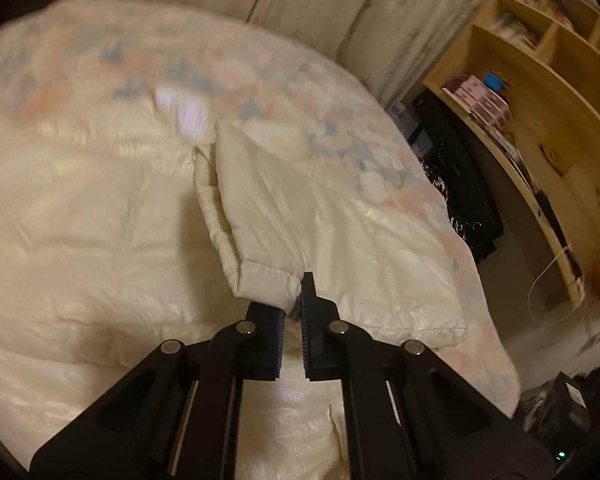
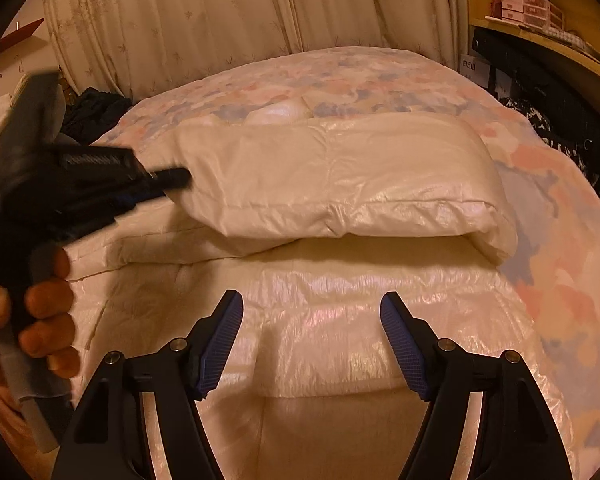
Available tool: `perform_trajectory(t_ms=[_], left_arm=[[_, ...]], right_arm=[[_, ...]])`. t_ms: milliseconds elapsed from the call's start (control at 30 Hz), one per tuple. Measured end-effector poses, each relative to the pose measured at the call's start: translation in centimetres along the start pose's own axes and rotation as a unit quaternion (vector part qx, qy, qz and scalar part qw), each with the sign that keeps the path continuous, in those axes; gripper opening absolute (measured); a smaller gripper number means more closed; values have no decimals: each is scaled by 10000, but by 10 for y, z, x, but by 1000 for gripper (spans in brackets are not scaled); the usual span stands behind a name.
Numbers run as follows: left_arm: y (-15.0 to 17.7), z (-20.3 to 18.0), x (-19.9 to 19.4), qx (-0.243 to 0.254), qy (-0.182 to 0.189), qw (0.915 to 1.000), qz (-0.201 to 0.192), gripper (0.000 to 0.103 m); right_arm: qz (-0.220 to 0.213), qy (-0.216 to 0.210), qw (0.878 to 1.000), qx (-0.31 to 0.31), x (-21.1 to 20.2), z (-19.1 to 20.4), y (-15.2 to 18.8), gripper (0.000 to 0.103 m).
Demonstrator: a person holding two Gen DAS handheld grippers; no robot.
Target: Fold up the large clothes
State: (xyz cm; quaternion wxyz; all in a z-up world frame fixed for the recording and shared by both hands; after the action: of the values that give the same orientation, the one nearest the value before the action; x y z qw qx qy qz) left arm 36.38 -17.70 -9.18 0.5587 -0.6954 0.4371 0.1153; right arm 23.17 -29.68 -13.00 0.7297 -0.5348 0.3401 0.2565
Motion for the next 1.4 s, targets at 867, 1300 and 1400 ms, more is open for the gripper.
perform_trajectory(t_ms=[867, 1300, 1400], left_arm=[[72, 102, -53, 182, -468, 9963, 696, 8], [18, 123, -97, -12, -195, 9987, 475, 47], [9, 133, -78, -137, -132, 9973, 708, 47]], right_arm=[[769, 426, 9959, 215, -8, -23, -13, 71], [448, -170, 9982, 358, -51, -24, -119, 91], [595, -86, 9969, 504, -25, -36, -147, 91]])
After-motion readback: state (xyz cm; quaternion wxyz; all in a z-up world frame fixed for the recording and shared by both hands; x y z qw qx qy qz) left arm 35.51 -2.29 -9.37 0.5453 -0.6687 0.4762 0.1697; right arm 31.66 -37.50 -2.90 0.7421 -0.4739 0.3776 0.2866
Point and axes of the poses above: each gripper's, at about its wrist camera, not at the fingertips, and x roughly the way its jaws point, z to its left, y to its underside, the point moved 7 cm from there along x, roughly the way its jaws point, and after that the axes turned 11 degrees about x, right-handed, at the moved point
